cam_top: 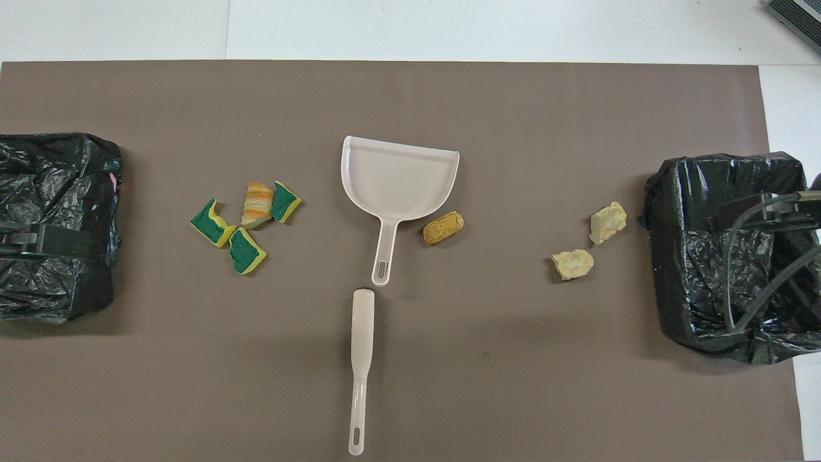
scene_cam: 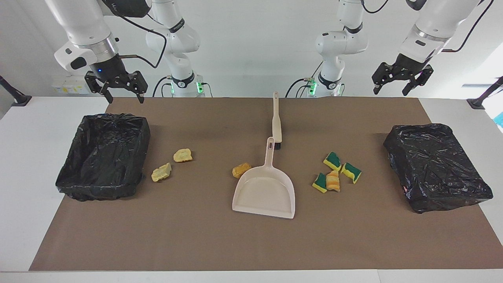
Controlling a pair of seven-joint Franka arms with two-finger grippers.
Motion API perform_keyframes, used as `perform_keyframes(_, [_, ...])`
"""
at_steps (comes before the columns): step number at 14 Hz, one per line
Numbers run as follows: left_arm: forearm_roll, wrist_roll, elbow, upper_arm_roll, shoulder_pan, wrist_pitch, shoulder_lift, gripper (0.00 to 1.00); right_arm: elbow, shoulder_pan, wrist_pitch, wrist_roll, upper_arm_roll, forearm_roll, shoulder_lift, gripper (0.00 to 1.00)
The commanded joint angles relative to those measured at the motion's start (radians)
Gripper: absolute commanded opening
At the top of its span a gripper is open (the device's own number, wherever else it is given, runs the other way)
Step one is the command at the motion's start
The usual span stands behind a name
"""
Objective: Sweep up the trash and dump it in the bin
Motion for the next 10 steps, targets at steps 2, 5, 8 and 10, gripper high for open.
perform_keyframes(2, [0.001,-0.012,-0.014,-0.001,0.007,0.0,-0.018,1.0,-0.008,-0.015,-0.011,0.107,0.005,0.067,-0.008,1.0])
perform_keyframes(5, [0.001,-0.012,-0.014,-0.001,0.009,-0.001,-0.018,1.0,-0.01,-0.005,-0.005,0.107,0.006,0.069,-0.009,1.0])
perform_keyframes(8, [0.001,-0.012,-0.014,-0.001,0.009,0.008,-0.018,1.0,-0.025,-0.005,0.002,0.106,0.008,0.068,-0.017,1.0])
perform_keyframes(10, [-0.001,-0.012,-0.03,-0.001,0.009,0.011,-0.018,1.0,-0.03,-0.006,0.003,0.106,0.006,0.068,-0.019,1.0])
